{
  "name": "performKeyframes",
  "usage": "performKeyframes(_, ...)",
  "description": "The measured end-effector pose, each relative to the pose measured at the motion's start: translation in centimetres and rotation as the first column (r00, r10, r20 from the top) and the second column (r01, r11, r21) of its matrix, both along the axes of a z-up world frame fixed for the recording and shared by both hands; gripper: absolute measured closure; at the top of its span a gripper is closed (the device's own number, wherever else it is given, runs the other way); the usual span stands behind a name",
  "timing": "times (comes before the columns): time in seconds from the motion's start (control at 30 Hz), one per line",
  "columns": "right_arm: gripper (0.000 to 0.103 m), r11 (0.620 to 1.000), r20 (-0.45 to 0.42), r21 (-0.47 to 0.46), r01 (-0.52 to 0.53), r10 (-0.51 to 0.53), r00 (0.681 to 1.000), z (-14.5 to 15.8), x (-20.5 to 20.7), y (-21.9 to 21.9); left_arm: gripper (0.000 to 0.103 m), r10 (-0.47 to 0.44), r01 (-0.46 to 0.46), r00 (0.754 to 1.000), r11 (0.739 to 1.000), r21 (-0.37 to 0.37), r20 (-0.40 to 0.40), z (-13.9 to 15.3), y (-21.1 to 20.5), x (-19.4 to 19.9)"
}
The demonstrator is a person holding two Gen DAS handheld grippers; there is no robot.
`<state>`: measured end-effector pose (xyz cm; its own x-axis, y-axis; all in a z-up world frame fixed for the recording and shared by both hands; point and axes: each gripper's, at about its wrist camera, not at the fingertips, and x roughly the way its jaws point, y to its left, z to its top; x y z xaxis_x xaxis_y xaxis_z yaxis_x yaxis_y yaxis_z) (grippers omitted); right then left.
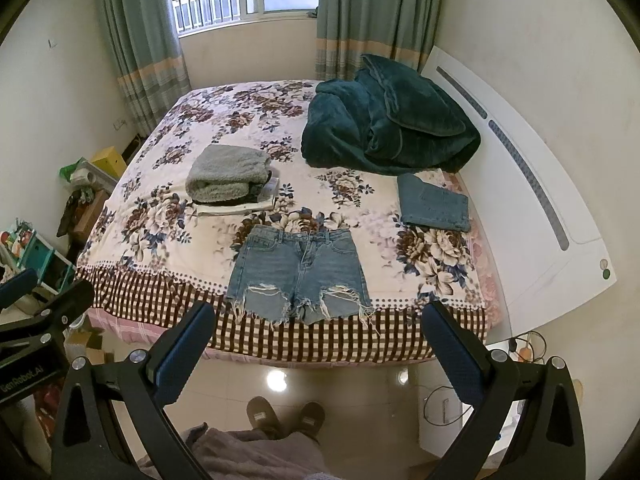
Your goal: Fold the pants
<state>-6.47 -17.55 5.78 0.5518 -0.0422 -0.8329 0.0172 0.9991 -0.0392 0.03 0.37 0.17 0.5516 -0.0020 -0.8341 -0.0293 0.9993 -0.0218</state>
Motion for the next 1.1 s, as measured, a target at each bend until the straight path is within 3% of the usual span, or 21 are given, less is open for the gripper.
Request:
performKeyframes(0.53,0.000,1.000,-0.002,-0.009,-0.008,0.008,1.000,0.0,-0.5,0.1,0.000,0.004,-0.004,1.000,1.000,0.005,-0.005,1.5,0.4,0.2)
performKeyframes(1.1,0.000,1.000,0.001,-0.009,-0.012,0.012,1.000,0.2,-0.5,0.1,0.000,0.005,-0.005,1.000,1.000,0.007,0.002,0.9,0.5,0.1)
